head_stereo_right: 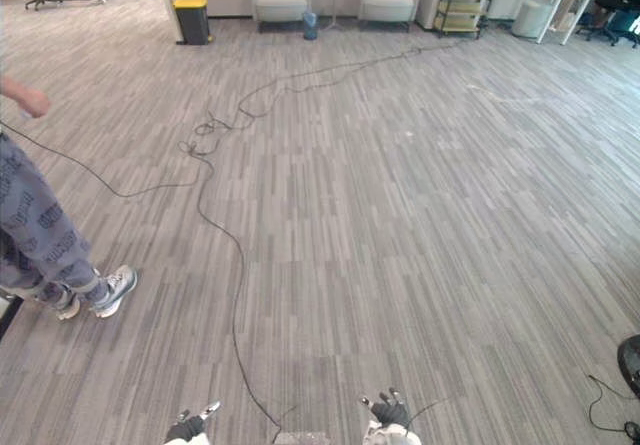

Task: Pick up cushions and gather them together orderly.

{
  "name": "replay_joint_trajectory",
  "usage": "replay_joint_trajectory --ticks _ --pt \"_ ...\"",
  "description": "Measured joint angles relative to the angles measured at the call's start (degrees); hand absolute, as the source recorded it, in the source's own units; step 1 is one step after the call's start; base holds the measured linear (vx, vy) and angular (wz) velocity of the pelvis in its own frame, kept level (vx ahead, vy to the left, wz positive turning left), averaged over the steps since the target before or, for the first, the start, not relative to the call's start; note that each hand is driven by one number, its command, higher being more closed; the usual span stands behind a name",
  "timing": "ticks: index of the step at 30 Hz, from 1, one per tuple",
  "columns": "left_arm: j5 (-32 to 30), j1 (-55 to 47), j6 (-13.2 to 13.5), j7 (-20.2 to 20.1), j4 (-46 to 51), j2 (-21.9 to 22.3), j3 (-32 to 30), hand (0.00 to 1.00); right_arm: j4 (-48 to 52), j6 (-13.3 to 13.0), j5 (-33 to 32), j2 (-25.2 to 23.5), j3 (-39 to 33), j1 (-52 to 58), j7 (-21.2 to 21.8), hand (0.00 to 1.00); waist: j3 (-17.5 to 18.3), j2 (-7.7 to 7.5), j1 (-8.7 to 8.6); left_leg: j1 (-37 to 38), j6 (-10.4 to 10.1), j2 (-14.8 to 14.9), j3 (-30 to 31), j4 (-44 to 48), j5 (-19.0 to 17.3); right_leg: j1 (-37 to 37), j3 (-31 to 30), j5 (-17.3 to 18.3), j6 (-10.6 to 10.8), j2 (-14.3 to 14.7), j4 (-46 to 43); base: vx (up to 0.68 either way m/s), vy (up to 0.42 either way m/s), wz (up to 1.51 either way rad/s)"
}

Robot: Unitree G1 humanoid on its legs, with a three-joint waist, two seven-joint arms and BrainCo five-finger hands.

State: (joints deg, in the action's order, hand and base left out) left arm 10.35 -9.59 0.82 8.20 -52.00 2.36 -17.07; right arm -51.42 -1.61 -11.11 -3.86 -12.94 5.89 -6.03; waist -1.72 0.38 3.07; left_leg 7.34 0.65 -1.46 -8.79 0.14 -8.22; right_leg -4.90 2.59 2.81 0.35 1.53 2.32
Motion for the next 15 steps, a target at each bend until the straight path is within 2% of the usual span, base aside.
replay_joint_trajectory --ticks 4,8,15 --pt "-0.8 1.3 -0.1 -0.8 -2.3 -0.3 -0.1 0.0 -2.9 0.6 0.0 0.0 -4.0 -1.7 -0.1 0.0 -0.4 0.48 0.09 0.2 0.0 -0.1 0.6 -0.3 0.0 -0.1 0.5 0.0 0.0 0.0 0.2 0.04 -0.012 0.04" --pt "-1.5 2.0 -0.4 -1.1 -3.3 -0.5 -1.1 0.0 -4.5 1.0 -0.1 -0.1 -8.0 -2.8 -0.4 0.0 -0.6 0.26 0.06 0.0 0.2 -0.3 2.3 -1.3 0.6 -0.4 2.7 0.0 0.0 -0.2 0.7 0.02 -0.02 0.23" --pt "-1.8 2.3 -0.7 -1.3 -4.1 -0.9 -1.0 0.0 -6.0 1.5 0.0 0.0 -10.5 -4.3 -0.4 0.0 -1.7 0.03 0.06 0.7 0.2 -0.5 3.5 -2.1 1.2 -1.1 3.3 0.1 0.1 -0.3 1.1 0.0 -0.008 0.08"
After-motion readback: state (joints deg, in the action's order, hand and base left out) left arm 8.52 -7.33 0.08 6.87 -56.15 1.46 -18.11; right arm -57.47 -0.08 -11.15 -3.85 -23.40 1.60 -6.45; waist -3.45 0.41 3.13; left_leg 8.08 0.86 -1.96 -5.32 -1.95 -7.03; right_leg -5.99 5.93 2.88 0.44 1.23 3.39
